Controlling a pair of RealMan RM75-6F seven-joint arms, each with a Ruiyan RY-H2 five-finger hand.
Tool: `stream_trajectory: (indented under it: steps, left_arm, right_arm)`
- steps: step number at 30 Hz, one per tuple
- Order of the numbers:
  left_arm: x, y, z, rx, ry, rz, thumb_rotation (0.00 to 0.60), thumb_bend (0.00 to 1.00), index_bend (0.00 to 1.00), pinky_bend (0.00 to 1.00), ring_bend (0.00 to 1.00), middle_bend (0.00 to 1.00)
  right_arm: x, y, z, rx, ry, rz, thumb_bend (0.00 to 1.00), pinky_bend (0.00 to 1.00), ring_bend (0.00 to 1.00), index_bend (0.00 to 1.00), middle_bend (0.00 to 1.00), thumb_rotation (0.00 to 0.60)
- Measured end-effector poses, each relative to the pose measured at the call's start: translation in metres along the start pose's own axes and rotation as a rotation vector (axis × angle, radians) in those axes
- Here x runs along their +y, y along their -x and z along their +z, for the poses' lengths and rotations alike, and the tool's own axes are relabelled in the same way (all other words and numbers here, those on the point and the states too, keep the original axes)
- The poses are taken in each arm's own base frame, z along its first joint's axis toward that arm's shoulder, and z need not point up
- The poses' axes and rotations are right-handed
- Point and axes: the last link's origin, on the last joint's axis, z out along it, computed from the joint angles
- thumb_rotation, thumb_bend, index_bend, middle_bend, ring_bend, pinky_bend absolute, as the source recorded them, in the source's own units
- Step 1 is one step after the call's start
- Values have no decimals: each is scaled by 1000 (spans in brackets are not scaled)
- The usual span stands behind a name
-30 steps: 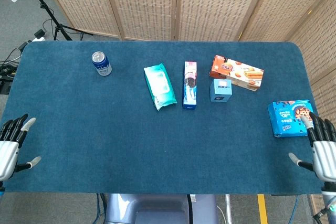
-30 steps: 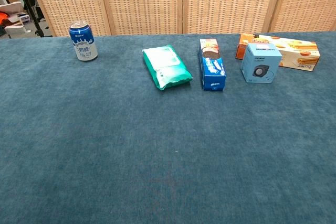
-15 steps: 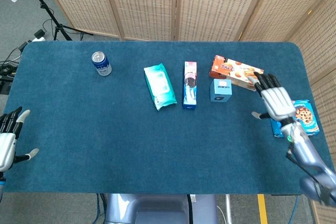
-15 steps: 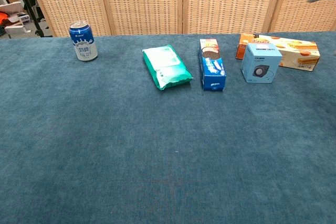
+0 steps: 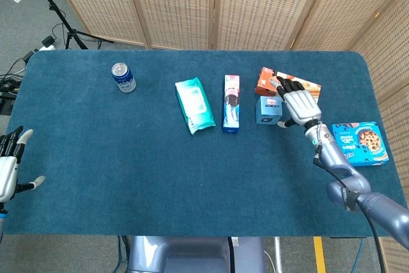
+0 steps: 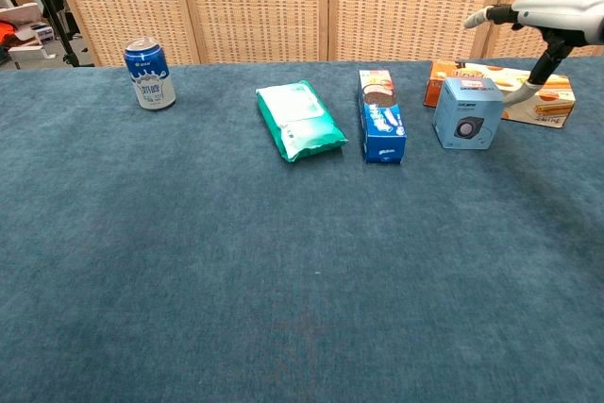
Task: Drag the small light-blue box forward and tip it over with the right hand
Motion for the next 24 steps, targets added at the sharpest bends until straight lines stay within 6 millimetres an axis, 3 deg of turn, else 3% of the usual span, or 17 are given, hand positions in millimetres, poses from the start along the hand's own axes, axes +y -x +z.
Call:
stream_trajectory:
  steps: [9, 15, 19, 21, 24]
  left_arm:
    - [-1, 1, 1, -2, -3, 2, 600, 16, 0, 0, 0, 0]
    - [-1, 1, 2, 3, -7, 4, 600, 16, 0, 0, 0, 0]
    - [-2, 2, 3, -1, -11, 6, 600, 16, 0, 0, 0, 0]
    - [-1, 2, 3, -1, -12, 6, 600, 16, 0, 0, 0, 0]
    - [-1, 2, 3, -1, -11, 6, 600, 16, 0, 0, 0, 0]
  right_arm:
    - [-2, 24, 18, -112, 37, -26, 0, 146, 25, 0, 45, 600]
    - [-5, 33, 26, -117, 48, -18, 2, 205, 140, 20, 157, 600]
    - [-7, 35, 30, -110, 48, -20, 93, 262, 295, 219, 345, 600]
    - [-10, 36, 32, -88, 45, -12, 211, 287, 381, 368, 460, 600]
    - [-12, 35, 33, -42, 33, 1, 316, 297, 438, 433, 534, 600]
